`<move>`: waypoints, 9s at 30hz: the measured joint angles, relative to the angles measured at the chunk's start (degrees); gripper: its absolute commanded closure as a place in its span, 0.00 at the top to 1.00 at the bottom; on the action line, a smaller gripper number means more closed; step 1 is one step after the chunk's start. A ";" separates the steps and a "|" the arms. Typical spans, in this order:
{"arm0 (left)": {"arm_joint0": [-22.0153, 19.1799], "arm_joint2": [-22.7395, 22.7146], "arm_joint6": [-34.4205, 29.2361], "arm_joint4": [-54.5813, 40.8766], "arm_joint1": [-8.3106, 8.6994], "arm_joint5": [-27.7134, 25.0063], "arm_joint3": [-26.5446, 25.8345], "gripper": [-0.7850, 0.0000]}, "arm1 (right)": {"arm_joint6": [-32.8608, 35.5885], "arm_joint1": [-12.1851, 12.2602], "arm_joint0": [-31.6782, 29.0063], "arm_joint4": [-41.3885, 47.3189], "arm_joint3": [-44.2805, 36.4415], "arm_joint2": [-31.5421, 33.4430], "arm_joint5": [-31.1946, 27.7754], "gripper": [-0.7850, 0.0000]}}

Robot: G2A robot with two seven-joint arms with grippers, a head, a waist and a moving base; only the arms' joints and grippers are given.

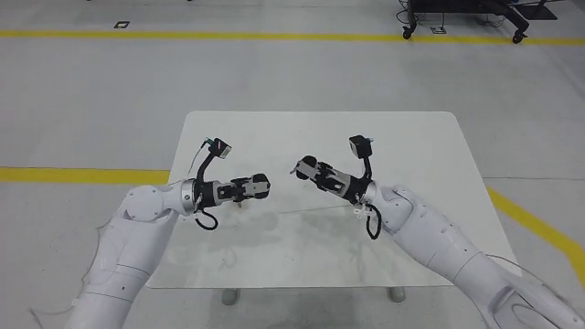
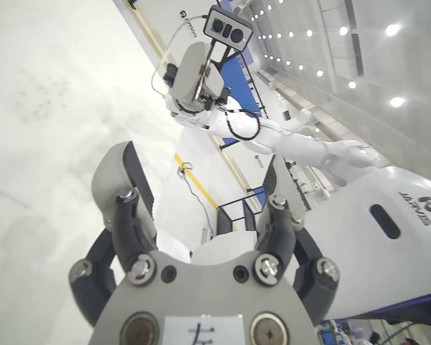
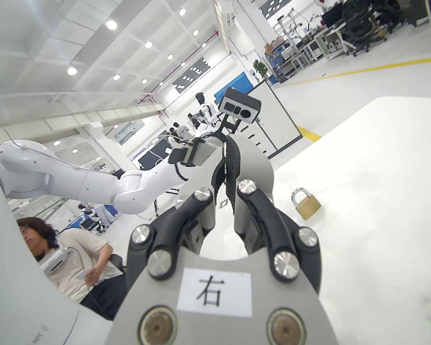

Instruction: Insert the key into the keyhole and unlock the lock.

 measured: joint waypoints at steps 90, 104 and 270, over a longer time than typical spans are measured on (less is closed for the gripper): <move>-4.50 13.35 -4.50 6.15 8.36 4.56 -3.85 0.00 | 48.96 -5.11 1.30 17.60 6.41 3.90 10.43 0.23; -6.62 17.68 -2.98 4.59 9.79 3.04 -2.90 0.00 | 51.11 -6.66 2.37 19.11 7.51 1.94 11.43 0.00; -25.62 23.48 -7.37 -28.07 -5.33 40.55 35.40 0.00 | 6.56 -5.94 -8.46 -2.59 -7.59 16.29 8.32 0.00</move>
